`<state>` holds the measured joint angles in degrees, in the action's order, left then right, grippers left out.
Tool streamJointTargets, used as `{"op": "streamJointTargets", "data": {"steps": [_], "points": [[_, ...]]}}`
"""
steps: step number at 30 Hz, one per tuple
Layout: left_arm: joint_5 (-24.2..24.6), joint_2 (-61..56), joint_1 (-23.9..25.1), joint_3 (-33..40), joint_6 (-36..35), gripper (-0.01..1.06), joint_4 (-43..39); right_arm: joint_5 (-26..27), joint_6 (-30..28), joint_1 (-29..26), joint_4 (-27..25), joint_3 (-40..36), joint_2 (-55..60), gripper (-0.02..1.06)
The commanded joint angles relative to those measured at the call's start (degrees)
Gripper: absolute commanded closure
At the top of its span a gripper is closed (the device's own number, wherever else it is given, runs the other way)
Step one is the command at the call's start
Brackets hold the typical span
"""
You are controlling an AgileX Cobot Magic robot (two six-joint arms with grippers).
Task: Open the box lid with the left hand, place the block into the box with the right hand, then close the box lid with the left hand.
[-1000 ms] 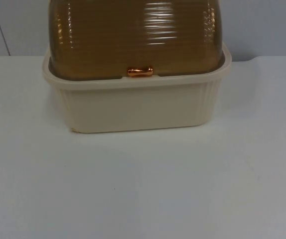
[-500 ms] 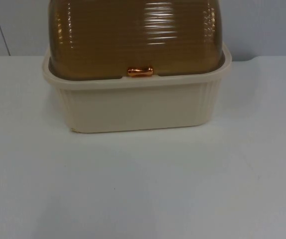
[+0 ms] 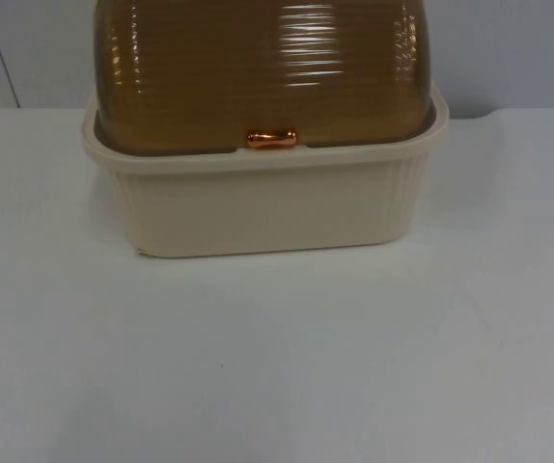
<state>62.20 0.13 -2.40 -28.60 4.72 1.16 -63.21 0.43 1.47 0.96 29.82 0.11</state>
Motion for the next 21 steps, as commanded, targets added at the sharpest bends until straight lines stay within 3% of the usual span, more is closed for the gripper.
{"op": "streamJointTargets", "data": {"steps": [1,21], "points": [[-0.64,-0.13,-0.28,0.23,-0.69,0.00,-0.33,1.43,0.00,-0.11,0.47,-0.38,-0.11,0.00],[-0.64,-0.13,-0.28,0.23,-0.66,0.00,-0.44,1.43,-1.05,-0.11,-0.07,-0.38,-0.11,0.00]]}}
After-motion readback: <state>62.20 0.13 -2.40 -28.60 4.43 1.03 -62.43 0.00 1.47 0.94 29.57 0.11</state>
